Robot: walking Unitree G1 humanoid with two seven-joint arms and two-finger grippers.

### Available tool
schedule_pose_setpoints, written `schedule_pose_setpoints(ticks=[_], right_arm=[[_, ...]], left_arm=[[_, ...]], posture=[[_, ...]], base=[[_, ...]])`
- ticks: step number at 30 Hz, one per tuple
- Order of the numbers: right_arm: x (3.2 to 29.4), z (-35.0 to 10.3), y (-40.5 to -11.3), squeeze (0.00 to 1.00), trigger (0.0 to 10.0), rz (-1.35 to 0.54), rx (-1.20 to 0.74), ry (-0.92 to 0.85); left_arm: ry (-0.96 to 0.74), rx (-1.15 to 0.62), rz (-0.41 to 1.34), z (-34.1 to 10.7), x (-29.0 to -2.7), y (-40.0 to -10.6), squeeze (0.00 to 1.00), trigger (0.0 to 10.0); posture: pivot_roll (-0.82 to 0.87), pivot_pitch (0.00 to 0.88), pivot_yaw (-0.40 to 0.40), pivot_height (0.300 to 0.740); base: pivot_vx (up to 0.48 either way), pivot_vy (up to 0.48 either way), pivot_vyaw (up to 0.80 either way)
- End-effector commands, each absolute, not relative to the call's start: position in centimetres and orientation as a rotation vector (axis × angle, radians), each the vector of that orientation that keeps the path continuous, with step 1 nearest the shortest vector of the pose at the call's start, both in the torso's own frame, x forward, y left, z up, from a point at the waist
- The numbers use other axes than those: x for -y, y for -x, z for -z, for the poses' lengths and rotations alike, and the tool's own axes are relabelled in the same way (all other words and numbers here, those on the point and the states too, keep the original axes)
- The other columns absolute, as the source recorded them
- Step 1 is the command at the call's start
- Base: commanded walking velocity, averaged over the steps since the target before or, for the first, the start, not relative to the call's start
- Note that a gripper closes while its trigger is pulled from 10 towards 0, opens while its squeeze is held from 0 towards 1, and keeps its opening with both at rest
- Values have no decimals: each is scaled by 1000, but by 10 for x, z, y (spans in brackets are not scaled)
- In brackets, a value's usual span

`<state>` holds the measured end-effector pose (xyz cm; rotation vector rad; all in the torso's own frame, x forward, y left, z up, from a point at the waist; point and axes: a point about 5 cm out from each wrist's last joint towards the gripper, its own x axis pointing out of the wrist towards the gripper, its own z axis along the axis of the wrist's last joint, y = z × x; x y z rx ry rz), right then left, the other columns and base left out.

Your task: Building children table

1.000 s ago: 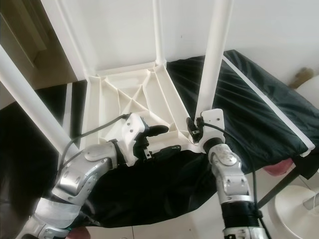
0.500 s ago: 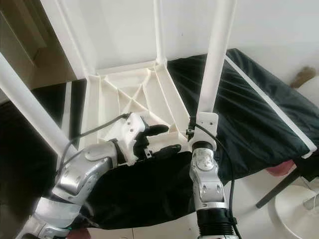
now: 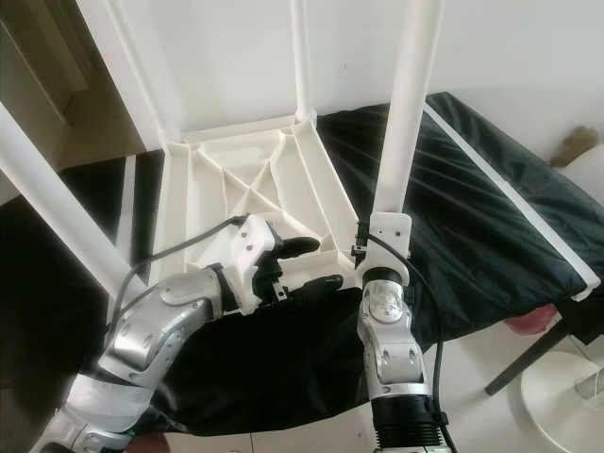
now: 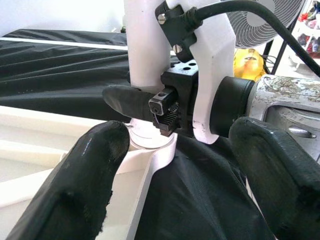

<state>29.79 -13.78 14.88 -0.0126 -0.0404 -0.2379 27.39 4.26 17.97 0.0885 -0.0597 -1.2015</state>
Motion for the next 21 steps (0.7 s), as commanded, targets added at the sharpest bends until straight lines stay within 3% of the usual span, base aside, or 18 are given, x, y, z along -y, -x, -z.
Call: schedule_pose_setpoints(ticks=[1, 12, 21], right_arm=[[135, -135, -290, 1000, 10000, 243, -12, -37], [142, -143, -287, 1000, 10000, 207, 39, -47], [164, -151, -283, 1000, 10000, 50, 118, -36]], left_arm=[[-99, 64, 1257, -181, -42, -272, 0, 10000], [-95, 62, 1256, -181, -42, -273, 0, 10000], [-97, 63, 1256, -182, -42, -273, 0, 10000]], posture=[[-55, 0, 73, 740], [-61, 0, 79, 740], [-61, 0, 80, 740]], base=[[0, 0, 0], [0, 0, 0], [0, 0, 0]])
